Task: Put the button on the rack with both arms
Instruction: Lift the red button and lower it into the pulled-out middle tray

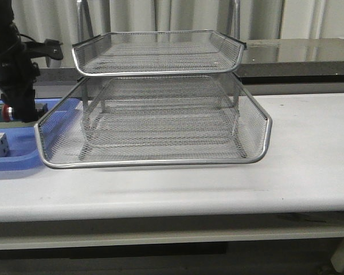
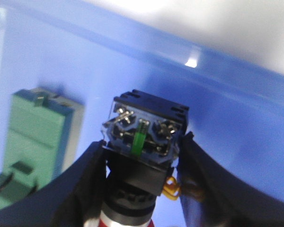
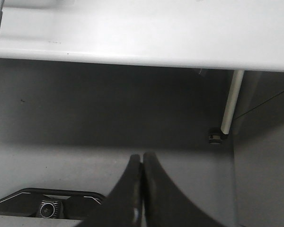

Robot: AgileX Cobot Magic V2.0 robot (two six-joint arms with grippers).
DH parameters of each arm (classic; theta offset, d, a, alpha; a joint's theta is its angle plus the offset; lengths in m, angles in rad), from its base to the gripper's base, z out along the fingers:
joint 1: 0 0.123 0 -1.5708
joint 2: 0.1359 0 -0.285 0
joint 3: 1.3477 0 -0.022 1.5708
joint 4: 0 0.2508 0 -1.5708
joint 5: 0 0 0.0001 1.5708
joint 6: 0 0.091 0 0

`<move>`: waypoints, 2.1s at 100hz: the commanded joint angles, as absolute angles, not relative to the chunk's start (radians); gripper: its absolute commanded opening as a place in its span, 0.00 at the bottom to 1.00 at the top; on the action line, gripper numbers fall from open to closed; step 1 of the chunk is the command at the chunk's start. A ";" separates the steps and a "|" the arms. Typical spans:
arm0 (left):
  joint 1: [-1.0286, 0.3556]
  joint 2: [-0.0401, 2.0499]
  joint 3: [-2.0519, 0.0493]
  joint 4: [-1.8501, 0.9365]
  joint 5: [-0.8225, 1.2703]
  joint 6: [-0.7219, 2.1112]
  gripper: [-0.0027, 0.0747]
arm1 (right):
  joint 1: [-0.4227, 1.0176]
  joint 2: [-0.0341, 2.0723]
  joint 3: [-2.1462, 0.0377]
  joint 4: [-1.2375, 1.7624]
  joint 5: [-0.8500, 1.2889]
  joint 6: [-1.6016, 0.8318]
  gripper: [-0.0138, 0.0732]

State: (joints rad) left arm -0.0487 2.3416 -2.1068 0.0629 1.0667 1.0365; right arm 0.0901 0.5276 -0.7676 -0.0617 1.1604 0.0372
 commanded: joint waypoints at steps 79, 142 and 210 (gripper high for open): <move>0.038 1.911 -2.259 -0.277 1.270 0.931 0.23 | 0.088 0.532 -0.801 -0.071 1.112 0.037 0.08; -0.188 1.634 -1.974 -0.332 1.270 0.942 0.23 | 0.088 0.532 -0.801 -0.071 1.112 0.037 0.08; -0.532 1.689 -1.741 -0.270 1.174 0.996 0.23 | 0.088 0.532 -0.801 -0.071 1.112 0.037 0.08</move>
